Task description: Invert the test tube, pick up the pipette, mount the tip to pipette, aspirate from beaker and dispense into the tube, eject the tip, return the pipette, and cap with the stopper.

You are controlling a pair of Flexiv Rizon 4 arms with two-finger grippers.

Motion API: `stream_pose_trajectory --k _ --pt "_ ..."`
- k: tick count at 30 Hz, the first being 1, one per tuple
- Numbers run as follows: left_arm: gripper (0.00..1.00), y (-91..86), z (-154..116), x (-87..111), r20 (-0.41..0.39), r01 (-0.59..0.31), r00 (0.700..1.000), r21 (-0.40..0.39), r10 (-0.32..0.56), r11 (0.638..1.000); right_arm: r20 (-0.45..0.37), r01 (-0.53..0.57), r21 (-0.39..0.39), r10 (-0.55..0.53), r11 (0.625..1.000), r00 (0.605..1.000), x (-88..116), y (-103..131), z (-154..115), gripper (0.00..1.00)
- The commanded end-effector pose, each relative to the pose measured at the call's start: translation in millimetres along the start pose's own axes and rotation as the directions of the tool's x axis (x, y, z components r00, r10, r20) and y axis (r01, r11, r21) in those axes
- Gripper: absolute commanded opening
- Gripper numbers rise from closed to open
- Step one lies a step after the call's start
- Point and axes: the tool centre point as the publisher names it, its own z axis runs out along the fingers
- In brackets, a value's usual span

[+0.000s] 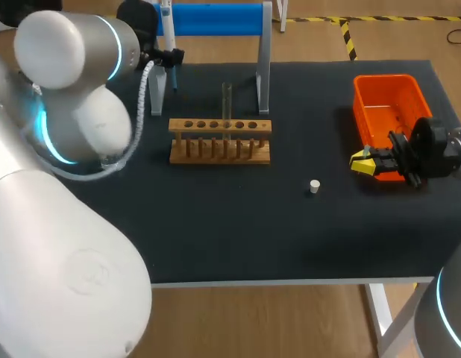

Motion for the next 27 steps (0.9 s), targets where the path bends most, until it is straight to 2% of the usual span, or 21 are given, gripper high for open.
stream_pose_trajectory --k 1,14,27 --pt "1.0 -0.2 8 3.1 0.223 0.011 0.975 0.02 -0.015 1.0 0.0 0.0 0.0 0.0 1.0 1.0 1 0 -1 0.0" --pt "1.0 -5.5 24 -6.5 0.299 0.094 0.947 0.086 -0.116 0.992 0.0 0.0 0.0 0.0 1.0 1.0 1 0 -1 0.0" --pt "1.0 -11.3 45 -0.6 0.217 0.185 0.951 0.171 -0.22 0.968 0.0 0.0 0.0 0.0 1.0 1.0 1 0 -1 0.0"
